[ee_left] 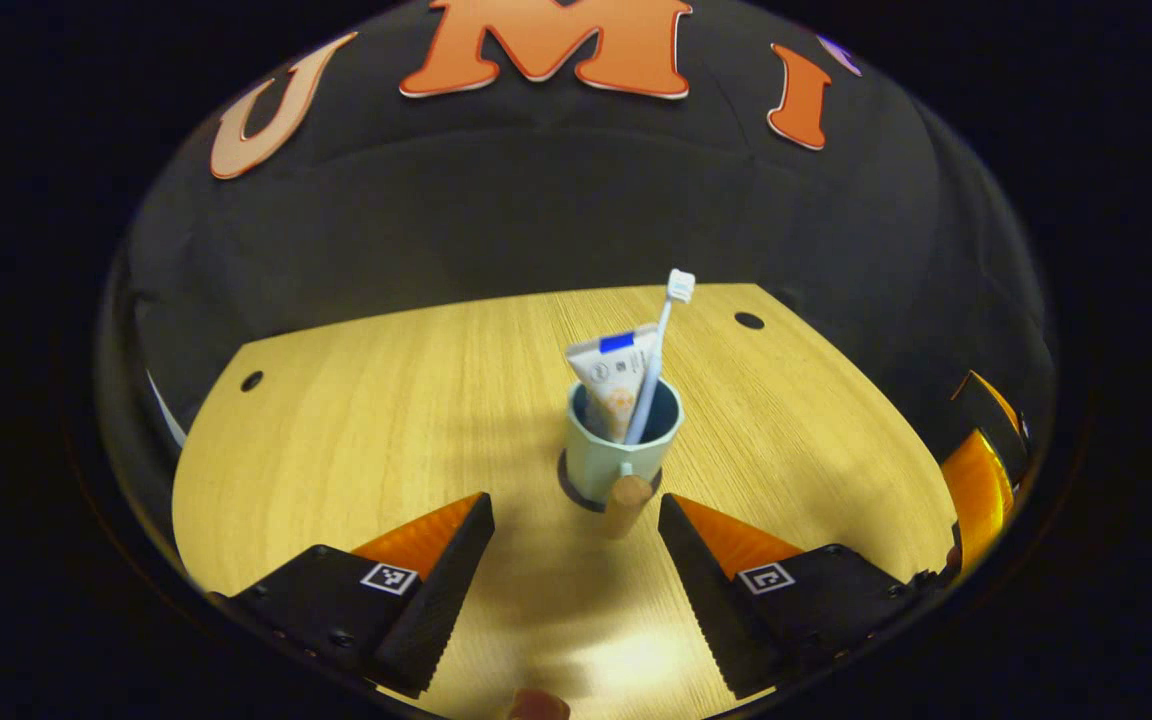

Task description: Put the toothbrush and toothpaste on the desktop into the cup, then pick up the cup and place it on the coaster on the desktop.

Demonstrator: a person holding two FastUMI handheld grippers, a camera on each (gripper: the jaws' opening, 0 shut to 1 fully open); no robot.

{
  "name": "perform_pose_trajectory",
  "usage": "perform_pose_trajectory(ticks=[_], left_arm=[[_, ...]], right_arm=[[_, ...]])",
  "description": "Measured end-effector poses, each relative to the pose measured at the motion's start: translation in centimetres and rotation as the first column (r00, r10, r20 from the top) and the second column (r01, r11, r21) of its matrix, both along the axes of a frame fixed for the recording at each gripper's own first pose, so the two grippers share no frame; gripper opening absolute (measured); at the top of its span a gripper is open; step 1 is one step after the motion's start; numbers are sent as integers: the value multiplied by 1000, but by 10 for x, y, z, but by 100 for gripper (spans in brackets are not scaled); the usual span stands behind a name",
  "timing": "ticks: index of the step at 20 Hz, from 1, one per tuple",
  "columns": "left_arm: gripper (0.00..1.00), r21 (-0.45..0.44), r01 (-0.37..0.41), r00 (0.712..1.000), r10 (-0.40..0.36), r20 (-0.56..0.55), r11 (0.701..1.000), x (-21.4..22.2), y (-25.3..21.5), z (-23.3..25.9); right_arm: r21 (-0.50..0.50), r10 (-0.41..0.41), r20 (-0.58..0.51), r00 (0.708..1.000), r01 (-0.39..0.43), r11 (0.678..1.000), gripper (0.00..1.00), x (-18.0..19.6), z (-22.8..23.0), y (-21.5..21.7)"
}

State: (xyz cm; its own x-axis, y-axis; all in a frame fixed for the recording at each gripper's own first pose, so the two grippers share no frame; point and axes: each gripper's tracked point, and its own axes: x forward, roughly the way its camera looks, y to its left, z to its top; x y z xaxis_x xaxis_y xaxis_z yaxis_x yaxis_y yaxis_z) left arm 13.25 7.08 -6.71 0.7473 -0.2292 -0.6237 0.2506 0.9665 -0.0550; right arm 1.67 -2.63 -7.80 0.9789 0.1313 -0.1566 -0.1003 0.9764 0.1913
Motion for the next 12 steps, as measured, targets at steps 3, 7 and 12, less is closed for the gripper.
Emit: perform_pose_trajectory(ticks=[3, 7, 12], left_arm=[[100, -22, -53, 994, 54, 99, 998, -4, 31, 21], [100, 51, -143, 945, 121, 303, 988, -6, 82, 57], [99, -32, -207, 867, 198, 457, 978, -15, 115, 93]], right_arm=[[-30, -7, 71, 997, 9, 1000, 97, 19, 20, 17], [-42, 40, 115, 993, -36, 998, 96, 31, 39, 54], [-72, 53, 176, 983, -41, 997, 97, 38, 64, 76]])
